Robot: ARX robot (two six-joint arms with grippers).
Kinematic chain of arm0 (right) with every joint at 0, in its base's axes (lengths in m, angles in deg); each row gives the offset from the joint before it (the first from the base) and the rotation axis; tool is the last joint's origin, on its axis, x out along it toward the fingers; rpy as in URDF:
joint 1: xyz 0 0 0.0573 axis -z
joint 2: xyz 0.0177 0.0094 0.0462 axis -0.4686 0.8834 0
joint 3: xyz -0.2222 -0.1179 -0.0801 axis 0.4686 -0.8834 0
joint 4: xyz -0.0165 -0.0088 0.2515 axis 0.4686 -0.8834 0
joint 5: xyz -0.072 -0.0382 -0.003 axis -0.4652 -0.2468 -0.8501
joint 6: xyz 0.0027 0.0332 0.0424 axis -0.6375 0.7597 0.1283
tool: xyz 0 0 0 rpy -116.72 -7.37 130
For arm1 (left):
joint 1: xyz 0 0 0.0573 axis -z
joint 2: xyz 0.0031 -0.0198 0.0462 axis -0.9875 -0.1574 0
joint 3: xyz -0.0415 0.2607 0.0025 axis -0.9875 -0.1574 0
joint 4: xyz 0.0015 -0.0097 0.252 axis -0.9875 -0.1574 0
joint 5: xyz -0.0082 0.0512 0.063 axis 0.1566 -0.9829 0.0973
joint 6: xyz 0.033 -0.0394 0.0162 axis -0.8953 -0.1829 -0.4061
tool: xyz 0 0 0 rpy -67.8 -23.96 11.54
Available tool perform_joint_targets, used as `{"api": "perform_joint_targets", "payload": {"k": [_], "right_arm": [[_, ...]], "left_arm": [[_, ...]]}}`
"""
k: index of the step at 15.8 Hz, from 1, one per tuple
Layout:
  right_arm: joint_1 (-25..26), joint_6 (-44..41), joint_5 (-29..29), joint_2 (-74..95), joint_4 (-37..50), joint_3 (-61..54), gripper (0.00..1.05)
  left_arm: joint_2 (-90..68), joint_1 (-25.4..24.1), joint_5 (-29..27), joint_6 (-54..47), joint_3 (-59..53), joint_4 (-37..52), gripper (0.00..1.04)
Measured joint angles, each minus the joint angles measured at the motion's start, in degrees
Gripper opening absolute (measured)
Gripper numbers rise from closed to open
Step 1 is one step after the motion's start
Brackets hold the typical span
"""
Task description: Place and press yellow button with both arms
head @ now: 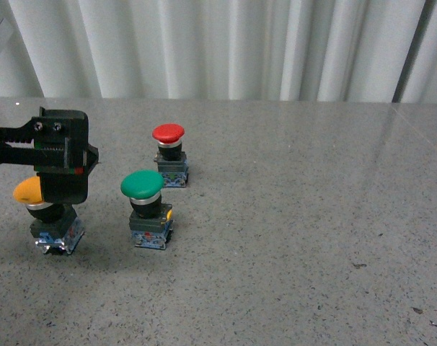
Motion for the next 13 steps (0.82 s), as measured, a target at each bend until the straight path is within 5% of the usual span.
{"api": "perform_joint_targets", "payload": {"k": [5,10,13], "right_arm": [[0.00,0.00,0.00,0.00,0.00,0.00,0.98],[0.00,0.00,0.00,0.00,0.00,0.00,0.98],[0.00,0.00,0.00,0.00,0.00,0.00,0.98]], "left_arm": [[-1.27,0.81,-0.57,2.56,-2.71,1.77,0.98],[-1.11,-0.52,-1.38,2.36,-3.15,0.94,0.41],[3.87,-0.90,-1.81,1.40,-2.95,-2.14,0.36]]}}
